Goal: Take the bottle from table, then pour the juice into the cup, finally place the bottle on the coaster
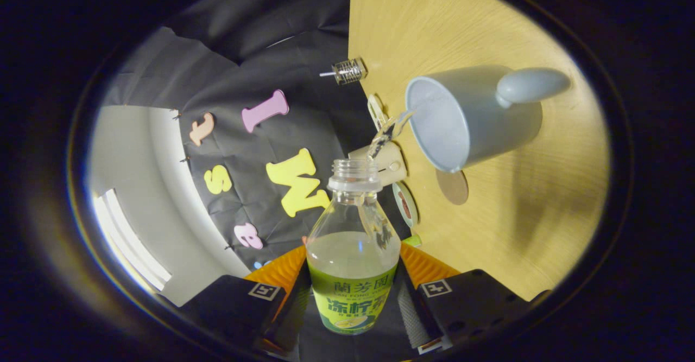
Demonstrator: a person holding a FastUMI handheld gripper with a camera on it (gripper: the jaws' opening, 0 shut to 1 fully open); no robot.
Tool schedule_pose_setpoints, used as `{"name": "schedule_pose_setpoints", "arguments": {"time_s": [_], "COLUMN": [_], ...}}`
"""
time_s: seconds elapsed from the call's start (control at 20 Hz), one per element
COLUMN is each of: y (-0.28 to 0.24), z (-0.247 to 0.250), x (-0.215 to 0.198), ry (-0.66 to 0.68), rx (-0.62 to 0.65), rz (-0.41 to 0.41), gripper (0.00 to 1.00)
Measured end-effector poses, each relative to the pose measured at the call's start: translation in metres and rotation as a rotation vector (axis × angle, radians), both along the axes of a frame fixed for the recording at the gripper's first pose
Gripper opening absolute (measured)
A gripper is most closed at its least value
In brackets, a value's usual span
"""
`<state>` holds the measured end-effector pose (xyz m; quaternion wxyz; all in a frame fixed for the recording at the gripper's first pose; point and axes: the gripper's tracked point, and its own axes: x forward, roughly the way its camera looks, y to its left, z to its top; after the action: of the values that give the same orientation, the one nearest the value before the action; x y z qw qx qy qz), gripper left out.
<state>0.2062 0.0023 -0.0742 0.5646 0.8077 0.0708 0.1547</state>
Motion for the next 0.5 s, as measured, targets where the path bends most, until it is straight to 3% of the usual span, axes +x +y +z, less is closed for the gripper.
{"name": "schedule_pose_setpoints", "arguments": {"time_s": [0.5], "y": [0.0028], "z": [0.0080], "x": [0.0032], "ry": [-0.009], "rx": [0.059], "rz": [0.019], "gripper": [0.78]}}
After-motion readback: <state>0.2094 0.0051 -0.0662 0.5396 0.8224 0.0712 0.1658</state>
